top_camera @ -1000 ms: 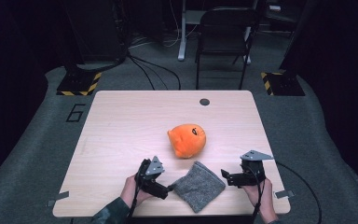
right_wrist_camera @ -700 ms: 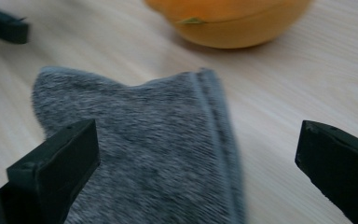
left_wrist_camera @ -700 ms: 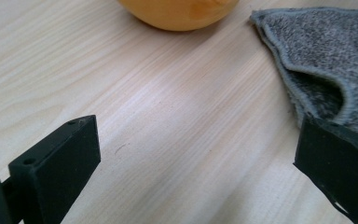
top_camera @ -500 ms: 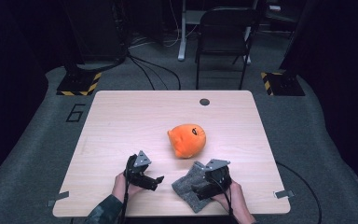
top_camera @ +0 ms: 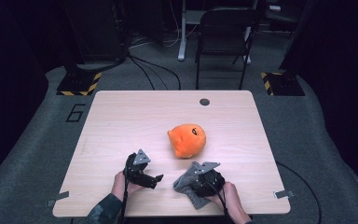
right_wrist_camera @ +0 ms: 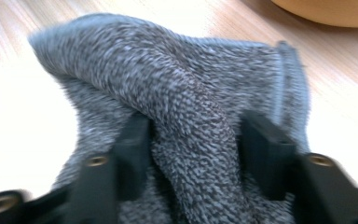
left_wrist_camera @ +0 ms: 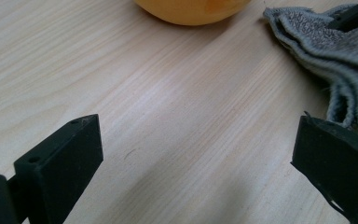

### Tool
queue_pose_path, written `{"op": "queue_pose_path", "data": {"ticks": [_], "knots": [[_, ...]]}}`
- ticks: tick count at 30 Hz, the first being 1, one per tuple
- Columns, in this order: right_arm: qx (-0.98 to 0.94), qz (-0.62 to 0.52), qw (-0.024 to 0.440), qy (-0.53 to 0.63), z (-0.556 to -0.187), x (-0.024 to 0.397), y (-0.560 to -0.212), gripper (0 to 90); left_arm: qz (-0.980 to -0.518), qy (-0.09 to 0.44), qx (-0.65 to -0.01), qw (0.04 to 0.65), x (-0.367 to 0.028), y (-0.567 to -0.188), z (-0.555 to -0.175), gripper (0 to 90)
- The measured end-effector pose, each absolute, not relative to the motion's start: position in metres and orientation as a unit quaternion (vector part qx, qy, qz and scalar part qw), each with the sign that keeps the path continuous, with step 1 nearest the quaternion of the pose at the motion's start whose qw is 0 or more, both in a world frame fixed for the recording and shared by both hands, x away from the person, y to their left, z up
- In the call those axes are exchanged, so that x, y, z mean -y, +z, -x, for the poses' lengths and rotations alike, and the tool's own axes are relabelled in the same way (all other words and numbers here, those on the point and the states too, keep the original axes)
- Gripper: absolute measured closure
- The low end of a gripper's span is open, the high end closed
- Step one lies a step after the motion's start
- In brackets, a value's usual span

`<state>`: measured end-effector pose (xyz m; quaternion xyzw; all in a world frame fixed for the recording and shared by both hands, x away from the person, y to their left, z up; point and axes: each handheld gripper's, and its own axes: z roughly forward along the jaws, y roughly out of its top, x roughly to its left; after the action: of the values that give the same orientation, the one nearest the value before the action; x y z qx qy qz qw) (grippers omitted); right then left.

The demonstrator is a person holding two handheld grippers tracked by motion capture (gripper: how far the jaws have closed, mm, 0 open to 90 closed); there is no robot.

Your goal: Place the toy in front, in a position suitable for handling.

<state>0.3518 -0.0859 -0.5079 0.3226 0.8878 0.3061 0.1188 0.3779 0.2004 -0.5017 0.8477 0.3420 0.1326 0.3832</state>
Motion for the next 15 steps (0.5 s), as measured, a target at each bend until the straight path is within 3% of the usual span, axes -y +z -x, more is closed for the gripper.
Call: {"op": "queue_pose_path", "data": {"ticks": [2,5,15], "knots": [[-0.889,-0.320,0.119,0.306,-0.3516,0.0881,-0.5069,64.3,-0.847,0.134,-0.343,0.384,-0.2000,-0.5020,-0.3778,5.0],[-0.888,-0.322,0.120,0.307,-0.3503,0.0882,-0.5068,71.9,-0.847,0.134,-0.342,0.385,-0.1997,-0.5031,-0.3789,5.5],[-0.881,-0.327,0.126,0.318,-0.3476,0.0919,-0.5013,75.7,-0.842,0.137,-0.347,0.390,-0.2015,-0.5029,-0.3809,3.9]]}}
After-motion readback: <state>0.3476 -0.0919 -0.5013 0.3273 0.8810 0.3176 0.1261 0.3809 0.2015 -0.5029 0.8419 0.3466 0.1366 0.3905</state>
